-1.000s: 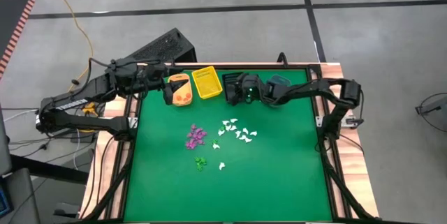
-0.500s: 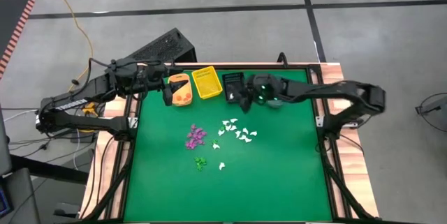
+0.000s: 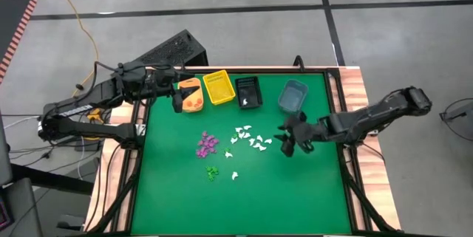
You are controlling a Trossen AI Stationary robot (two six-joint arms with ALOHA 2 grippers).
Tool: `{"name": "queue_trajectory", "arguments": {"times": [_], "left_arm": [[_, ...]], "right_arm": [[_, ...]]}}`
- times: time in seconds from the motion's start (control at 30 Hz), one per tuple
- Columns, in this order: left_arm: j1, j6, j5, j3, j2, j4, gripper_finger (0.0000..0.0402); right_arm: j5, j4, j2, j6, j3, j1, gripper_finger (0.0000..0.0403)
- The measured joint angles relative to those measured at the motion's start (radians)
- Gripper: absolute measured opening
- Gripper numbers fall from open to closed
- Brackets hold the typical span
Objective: Sort Halloween decoration
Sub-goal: Put the white ghost toy into the black bin
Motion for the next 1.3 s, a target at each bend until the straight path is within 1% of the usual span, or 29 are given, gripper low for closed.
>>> {"name": "queue_trajectory", "arguments": {"times": [0.13, 0.23, 0.3, 0.4, 0.47, 0.57, 0.73, 0.87, 1.0, 1.1, 1.3], "left_arm": [[0.000, 0.001, 0.000, 0.000, 0.002, 0.001, 0.0232], [0.000, -0.011, -0.008, 0.000, 0.002, 0.005, 0.0232], [0.000, -0.021, -0.018, 0.000, 0.002, 0.010, 0.0232], [0.000, -0.035, -0.033, 0.000, 0.002, 0.016, 0.0232], [0.000, -0.036, -0.034, 0.000, 0.002, 0.016, 0.0232], [0.000, -0.051, -0.038, -0.011, 0.002, 0.037, 0.0232], [0.000, -0.080, -0.060, -0.030, 0.002, 0.070, 0.0232], [0.000, -0.082, -0.087, -0.031, 0.002, 0.072, 0.0231], [0.000, -0.085, -0.129, -0.032, 0.002, 0.074, 0.0232], [0.000, -0.086, -0.145, -0.032, 0.002, 0.074, 0.0232], [0.000, -0.085, -0.186, -0.032, 0.002, 0.074, 0.0232]], "right_arm": [[-0.003, 0.023, 0.023, 0.003, -0.069, 0.030, 0.0181], [-0.003, 0.095, 0.049, -0.009, -0.111, 0.026, 0.0184], [-0.003, 0.144, 0.067, -0.045, -0.124, 0.019, 0.0187], [-0.011, 0.227, 0.098, -0.149, -0.132, 0.013, 0.0191], [-0.044, 0.294, 0.123, -0.220, -0.140, 0.006, 0.0191], [-0.100, 0.394, 0.165, -0.280, -0.169, -0.027, 0.0191], [-0.140, 0.542, 0.228, -0.348, -0.226, -0.081, 0.0191], [-0.216, 0.668, 0.244, -0.383, -0.291, -0.113, 0.0191], [-0.236, 0.809, 0.244, -0.454, -0.360, -0.146, 0.0191], [-0.254, 0.862, 0.244, -0.520, -0.396, -0.185, 0.0191], [-0.371, 0.907, 0.262, -0.609, -0.410, -0.242, 0.0191]]}}
